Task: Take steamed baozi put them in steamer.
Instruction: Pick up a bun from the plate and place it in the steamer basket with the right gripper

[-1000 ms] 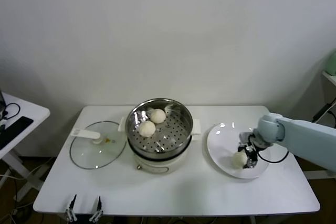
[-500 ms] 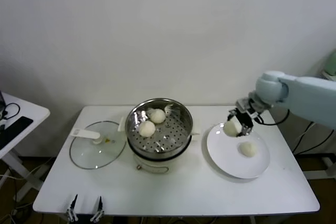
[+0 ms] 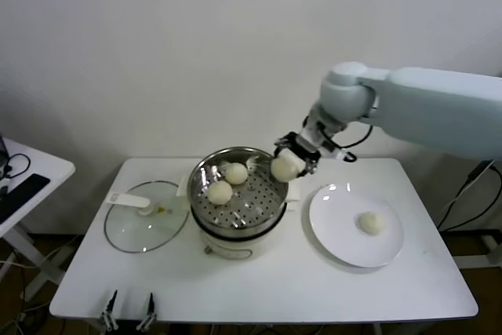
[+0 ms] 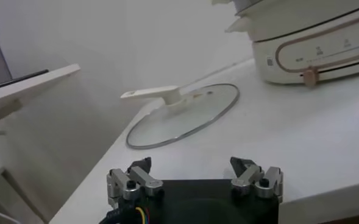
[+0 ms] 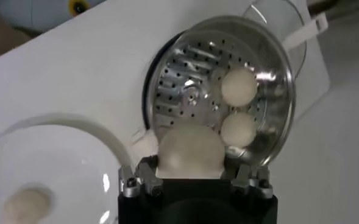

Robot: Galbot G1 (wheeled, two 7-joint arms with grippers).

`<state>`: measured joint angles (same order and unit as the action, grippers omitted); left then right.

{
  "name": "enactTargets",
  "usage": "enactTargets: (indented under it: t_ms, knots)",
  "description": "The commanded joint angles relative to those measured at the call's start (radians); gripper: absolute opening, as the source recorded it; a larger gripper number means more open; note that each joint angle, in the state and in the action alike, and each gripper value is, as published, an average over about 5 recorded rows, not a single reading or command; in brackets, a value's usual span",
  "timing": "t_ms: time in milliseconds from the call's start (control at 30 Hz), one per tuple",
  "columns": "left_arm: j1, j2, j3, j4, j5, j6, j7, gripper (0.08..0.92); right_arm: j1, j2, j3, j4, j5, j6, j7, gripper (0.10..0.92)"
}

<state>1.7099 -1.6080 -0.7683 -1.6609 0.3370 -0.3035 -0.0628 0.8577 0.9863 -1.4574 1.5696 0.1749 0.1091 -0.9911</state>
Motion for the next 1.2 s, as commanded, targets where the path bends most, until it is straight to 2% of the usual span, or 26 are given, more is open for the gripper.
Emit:
enactTargets:
  t_ms: [33,333,1200]
  knots:
    - [0.001,0.001,-0.005,-0.011,-0.008,0.004,0.001,0.823,-0.099,0.238,0.052,-0.036,-0.112,0.072,0.009,0.712]
    - [0.002,-0.003,-0.01,-0.011,-0.014,0.004,0.001,0.823,-0.221,0.317,0.039,-0.166,-0.113,0.093,0.001,0.712]
    - [0.0,-0.005,-0.018,0.003,-0.01,-0.007,-0.002,0.823,-0.297,0.344,0.018,-0.285,-0.071,0.131,-0.04,0.721]
